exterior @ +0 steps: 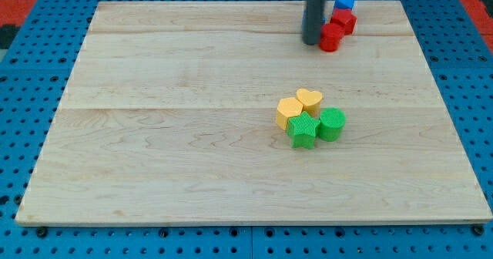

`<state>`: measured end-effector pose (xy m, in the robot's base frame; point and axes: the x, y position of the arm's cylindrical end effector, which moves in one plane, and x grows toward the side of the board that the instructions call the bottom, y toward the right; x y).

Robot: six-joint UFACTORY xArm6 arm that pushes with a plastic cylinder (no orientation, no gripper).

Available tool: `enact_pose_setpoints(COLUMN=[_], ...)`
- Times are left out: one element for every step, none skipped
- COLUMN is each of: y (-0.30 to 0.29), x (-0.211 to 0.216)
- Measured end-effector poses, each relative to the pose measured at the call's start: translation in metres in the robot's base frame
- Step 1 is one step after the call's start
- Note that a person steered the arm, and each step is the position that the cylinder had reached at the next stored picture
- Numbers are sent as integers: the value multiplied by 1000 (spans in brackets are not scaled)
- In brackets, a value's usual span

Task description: Separate the green blocks from the yellow blocks

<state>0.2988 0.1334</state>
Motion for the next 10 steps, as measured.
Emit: enact_pose_setpoints(y=[25, 28, 23, -6, -76, -89, -71, -30, -31, -60], x=[53, 125, 184, 175, 148, 122, 119, 174, 271, 245])
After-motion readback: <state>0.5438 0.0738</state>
